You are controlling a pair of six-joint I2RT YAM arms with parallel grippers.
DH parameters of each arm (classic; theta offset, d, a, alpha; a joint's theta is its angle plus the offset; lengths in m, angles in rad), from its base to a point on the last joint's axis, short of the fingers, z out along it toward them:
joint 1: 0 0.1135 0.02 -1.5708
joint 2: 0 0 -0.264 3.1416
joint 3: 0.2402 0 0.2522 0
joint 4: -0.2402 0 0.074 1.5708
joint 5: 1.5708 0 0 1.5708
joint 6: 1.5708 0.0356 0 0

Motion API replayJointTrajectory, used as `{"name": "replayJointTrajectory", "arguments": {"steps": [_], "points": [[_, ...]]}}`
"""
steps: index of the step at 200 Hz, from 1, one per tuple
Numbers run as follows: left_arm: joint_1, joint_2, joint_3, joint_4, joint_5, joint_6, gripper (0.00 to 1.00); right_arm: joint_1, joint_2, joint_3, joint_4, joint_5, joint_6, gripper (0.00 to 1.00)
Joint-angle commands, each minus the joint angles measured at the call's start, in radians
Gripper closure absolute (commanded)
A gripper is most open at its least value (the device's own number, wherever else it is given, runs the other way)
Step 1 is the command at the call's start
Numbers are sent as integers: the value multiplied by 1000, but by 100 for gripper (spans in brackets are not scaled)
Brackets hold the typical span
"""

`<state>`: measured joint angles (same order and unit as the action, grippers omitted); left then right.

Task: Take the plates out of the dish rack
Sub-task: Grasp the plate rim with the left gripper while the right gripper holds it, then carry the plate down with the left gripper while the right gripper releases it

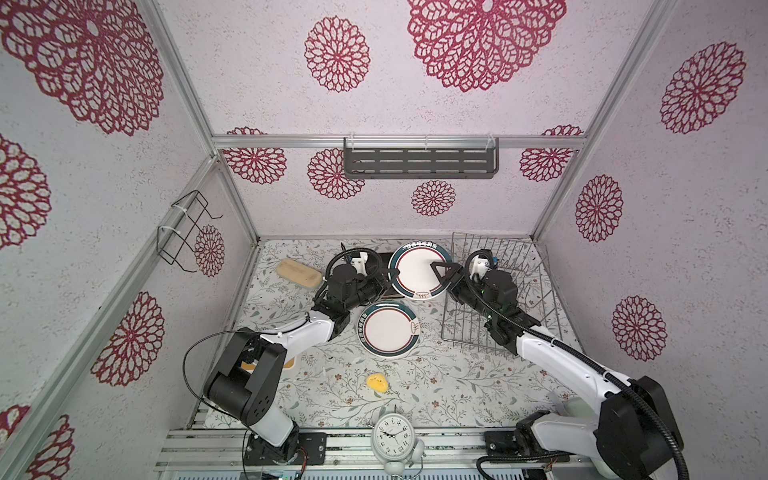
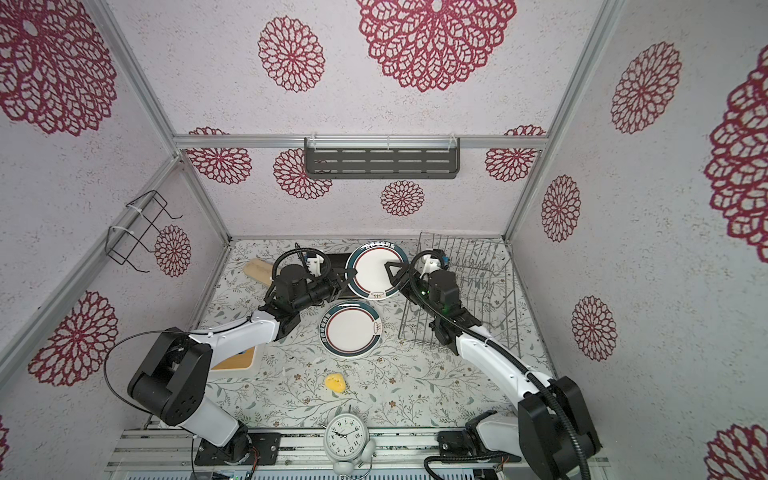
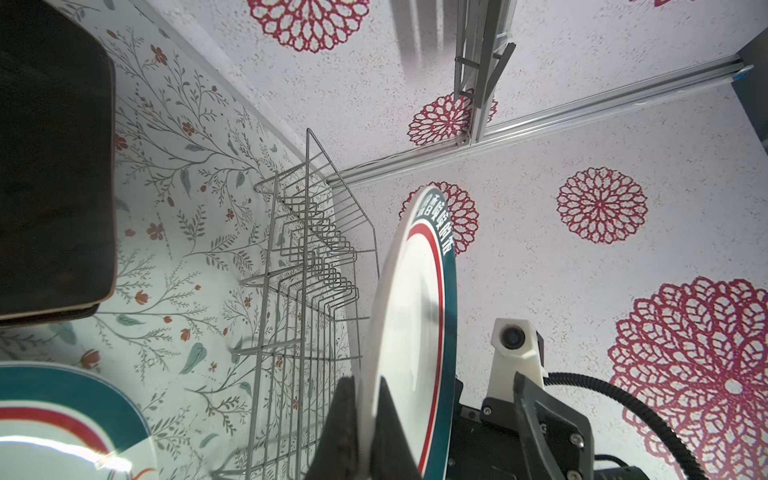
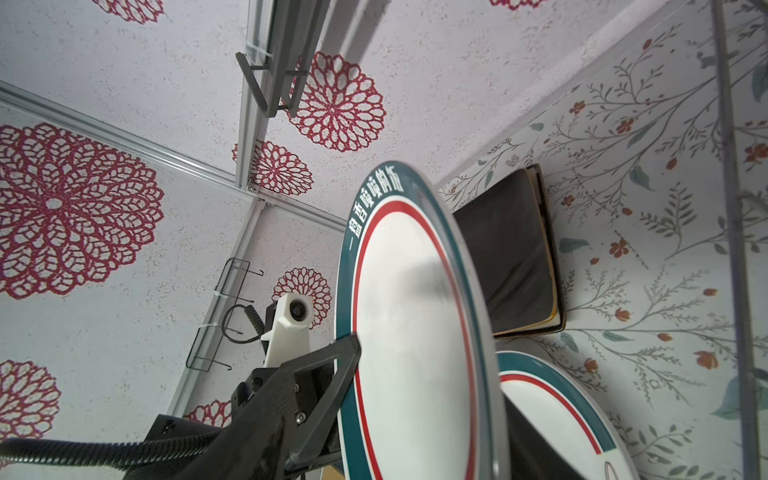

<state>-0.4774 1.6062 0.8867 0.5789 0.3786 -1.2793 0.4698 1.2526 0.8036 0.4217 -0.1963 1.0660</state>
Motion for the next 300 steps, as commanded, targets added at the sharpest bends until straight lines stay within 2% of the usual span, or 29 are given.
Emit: {"name": "replayJointTrajectory", "arguments": {"steps": [1,77,110,128,163,234,300], "points": [[21,-63,-13,20,-4,19,100,-12,-45,-4,25,-2,-19,28],[79,-172,-101,-130,-33,112,100,-20,-88,-30,-90,46,-86,25],[95,-194,-123,-173,-24,127,100,-18,-88,-44,-144,2,-134,21],[96,-193,-123,-228,-18,158,100,-19,-91,-51,-204,-16,-162,20],[109,-180,-161,-228,14,153,100,-17,-129,-75,-270,-28,-215,19],[109,-195,-166,-456,-44,277,100,-16,-188,-90,-372,21,-302,17],[109,-162,-223,-453,-37,275,100,-14,-163,-77,-398,-11,-338,16]]}}
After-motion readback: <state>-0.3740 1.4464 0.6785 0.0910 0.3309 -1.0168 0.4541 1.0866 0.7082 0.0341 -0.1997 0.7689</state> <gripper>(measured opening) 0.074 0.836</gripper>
